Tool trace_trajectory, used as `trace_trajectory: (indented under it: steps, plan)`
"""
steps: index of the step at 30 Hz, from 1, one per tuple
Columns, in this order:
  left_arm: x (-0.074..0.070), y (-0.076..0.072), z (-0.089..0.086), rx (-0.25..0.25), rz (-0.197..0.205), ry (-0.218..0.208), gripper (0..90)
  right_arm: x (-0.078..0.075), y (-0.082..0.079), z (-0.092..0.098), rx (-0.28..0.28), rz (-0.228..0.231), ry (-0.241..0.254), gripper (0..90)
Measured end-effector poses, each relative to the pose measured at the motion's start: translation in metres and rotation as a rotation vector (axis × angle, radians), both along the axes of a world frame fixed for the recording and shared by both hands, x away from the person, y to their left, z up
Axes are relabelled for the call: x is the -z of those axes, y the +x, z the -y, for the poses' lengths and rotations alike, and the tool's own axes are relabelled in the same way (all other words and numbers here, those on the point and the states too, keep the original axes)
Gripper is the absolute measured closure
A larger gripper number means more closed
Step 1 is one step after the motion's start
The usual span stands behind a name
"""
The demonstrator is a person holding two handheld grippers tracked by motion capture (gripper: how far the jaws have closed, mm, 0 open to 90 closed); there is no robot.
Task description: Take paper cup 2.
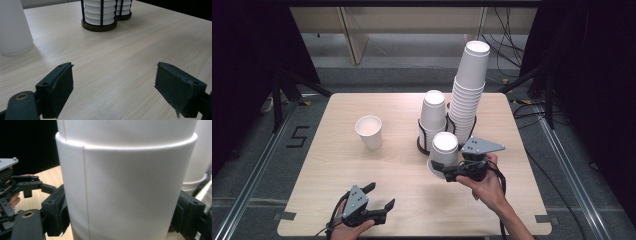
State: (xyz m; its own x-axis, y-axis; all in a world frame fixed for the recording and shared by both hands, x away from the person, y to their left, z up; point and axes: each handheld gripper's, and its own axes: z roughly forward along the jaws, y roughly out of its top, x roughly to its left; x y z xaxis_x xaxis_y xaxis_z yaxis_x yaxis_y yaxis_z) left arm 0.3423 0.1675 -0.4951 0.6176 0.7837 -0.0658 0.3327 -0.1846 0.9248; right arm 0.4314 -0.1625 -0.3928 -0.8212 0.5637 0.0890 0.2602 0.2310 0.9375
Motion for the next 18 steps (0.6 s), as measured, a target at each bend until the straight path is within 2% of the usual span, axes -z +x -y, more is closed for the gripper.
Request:
trace_trajectory:
  steps: [3, 4, 8, 10, 12, 13, 14, 15, 16, 18]
  plan:
    - [-0.001, -0.001, -0.001, -0.004, 0.006, -0.008, 14.6, 0.005, -0.001, -0.007, -0.007, 0.022, -0.007, 18.4]
    - [-0.001, 0.000, -0.001, -0.003, 0.013, -0.024, 14.6, 0.006, -0.002, -0.009, -0.011, 0.007, -0.021, 18.4]
    - [-0.002, 0.000, -0.002, -0.004, 0.013, -0.016, 14.6, 0.013, -0.005, -0.019, -0.038, -0.009, -0.016, 18.4]
    - [-0.002, 0.000, -0.001, -0.002, 0.013, -0.019, 14.6, 0.015, -0.007, -0.022, -0.047, -0.015, -0.031, 18.4]
    - [-0.002, -0.001, -0.001, 0.001, 0.017, -0.022, 14.6, 0.018, -0.008, -0.026, -0.065, -0.023, -0.017, 18.4]
    - [-0.002, -0.001, -0.001, -0.001, 0.015, -0.020, 14.6, 0.017, -0.009, -0.026, -0.058, -0.032, -0.037, 18.4]
    - [-0.002, -0.001, -0.001, -0.001, 0.017, -0.021, 14.6, 0.018, -0.009, -0.027, -0.064, -0.021, -0.029, 18.4]
    - [-0.002, -0.001, 0.000, 0.002, 0.022, -0.027, 14.5, 0.019, -0.011, -0.029, -0.059, -0.036, -0.019, 18.4]
    - [-0.002, -0.001, 0.000, 0.001, 0.023, -0.029, 14.6, 0.019, -0.010, -0.029, -0.074, -0.029, -0.031, 18.4]
    - [-0.002, -0.001, 0.000, 0.001, 0.024, -0.026, 14.6, 0.020, -0.010, -0.032, -0.087, -0.035, -0.020, 18.4]
